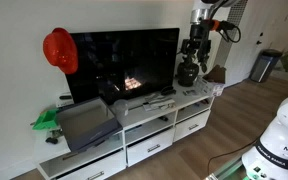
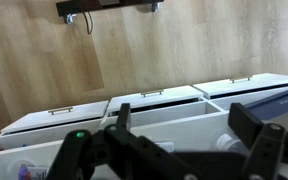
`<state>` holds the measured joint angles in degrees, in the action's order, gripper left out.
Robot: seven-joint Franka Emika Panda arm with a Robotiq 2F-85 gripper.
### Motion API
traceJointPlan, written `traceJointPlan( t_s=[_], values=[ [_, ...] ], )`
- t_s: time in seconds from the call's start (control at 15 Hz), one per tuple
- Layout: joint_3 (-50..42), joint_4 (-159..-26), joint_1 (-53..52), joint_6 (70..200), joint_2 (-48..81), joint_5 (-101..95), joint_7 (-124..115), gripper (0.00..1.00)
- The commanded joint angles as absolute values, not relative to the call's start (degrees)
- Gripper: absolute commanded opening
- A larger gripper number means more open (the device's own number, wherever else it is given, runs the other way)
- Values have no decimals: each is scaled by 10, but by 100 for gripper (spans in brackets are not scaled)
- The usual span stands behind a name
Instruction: Move the striped towel to the right
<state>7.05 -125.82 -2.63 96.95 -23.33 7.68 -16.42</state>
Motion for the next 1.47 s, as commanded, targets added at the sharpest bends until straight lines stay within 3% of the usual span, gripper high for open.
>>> traceJointPlan(
  t_s=[0.0,0.93,1.4],
  values=[
    [70,-1256,-26,968,-233,77,-164,100],
    [70,-1256,-26,968,-233,77,-164,100],
    [21,-1289,8,1107,-150,101,-161,100]
  ],
)
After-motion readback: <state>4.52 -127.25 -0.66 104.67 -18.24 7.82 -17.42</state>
